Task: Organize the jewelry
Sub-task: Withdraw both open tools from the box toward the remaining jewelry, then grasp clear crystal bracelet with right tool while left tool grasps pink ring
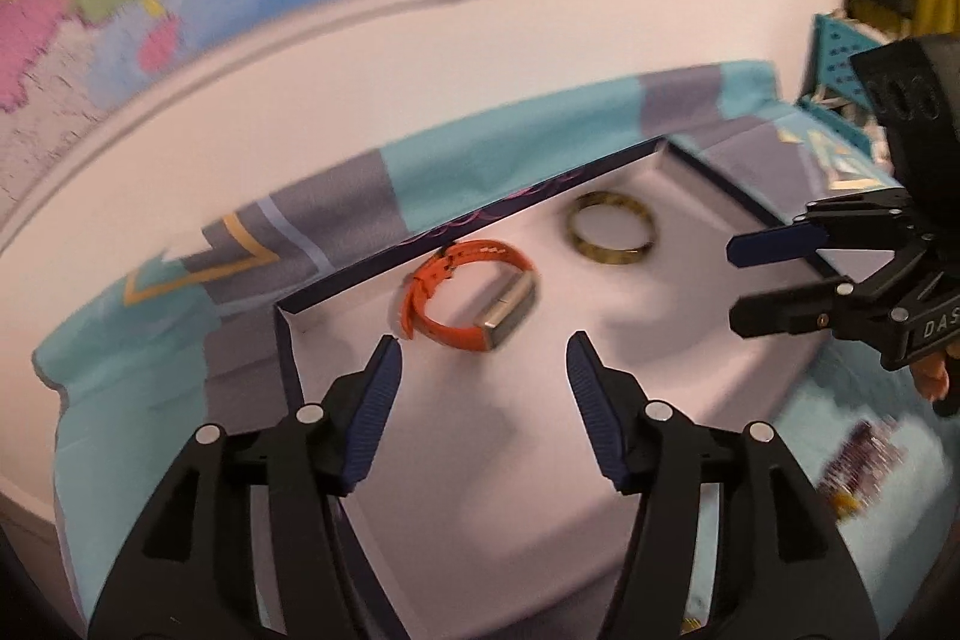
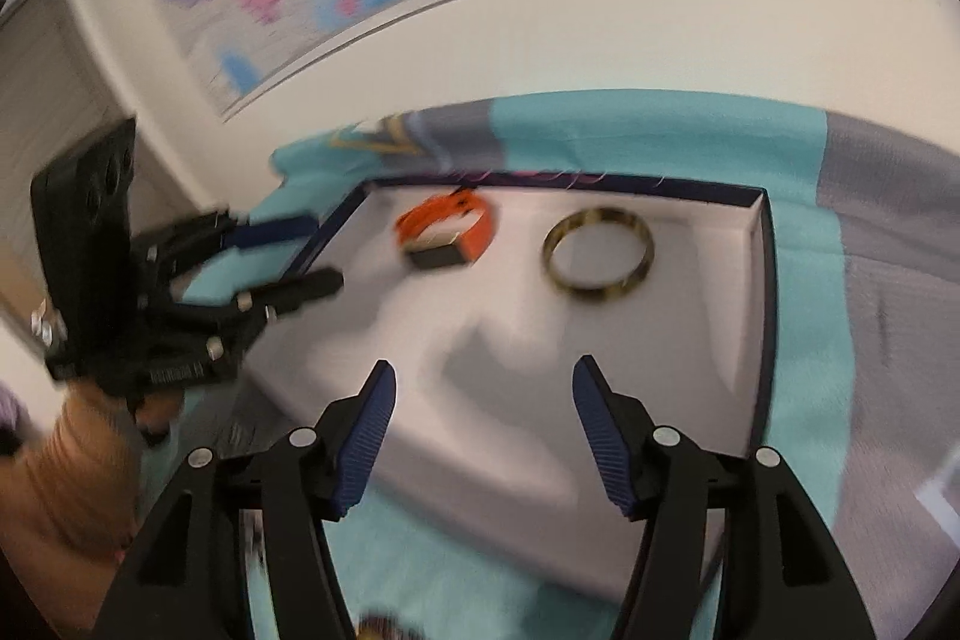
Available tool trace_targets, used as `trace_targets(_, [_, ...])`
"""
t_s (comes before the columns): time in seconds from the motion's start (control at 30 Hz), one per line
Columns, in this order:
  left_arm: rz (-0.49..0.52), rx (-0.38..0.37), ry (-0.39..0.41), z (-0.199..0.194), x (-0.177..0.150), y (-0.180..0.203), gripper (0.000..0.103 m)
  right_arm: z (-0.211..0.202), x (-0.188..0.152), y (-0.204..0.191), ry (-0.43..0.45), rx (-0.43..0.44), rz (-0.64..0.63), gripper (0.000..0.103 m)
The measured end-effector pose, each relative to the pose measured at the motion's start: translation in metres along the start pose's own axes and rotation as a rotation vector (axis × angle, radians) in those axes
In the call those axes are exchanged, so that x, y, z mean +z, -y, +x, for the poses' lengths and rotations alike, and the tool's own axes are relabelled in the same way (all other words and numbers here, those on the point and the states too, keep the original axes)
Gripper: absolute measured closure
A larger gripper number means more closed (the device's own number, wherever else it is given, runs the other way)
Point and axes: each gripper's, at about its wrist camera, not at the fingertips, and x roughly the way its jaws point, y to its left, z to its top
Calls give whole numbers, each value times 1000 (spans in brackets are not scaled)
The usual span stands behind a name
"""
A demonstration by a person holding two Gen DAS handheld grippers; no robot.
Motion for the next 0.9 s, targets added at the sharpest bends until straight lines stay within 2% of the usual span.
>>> trace_targets(0.2, [-12, -46, 27, -36, -30, 19, 45, -39, -53, -23, -28, -42, -116, 52])
trace_targets(0.43, [-77, -71, 33, -60, -67, 28, 45, -60, -99, -37, -49, -75, -130, 59])
trace_targets(0.5, [-94, -73, 36, -67, -76, 31, 44, -57, -109, -42, -62, -73, -131, 60])
trace_targets(0.6, [-100, -69, 36, -75, -88, 37, 42, -53, -118, -52, -63, -135, -168, 60])
trace_targets(0.83, [-92, -73, 27, -87, -111, 50, 40, -44, -130, -63, -60, -190, -199, 60])
trace_targets(0.9, [-80, -75, 19, -88, -117, 55, 40, -43, -133, -66, -62, -206, -218, 73])
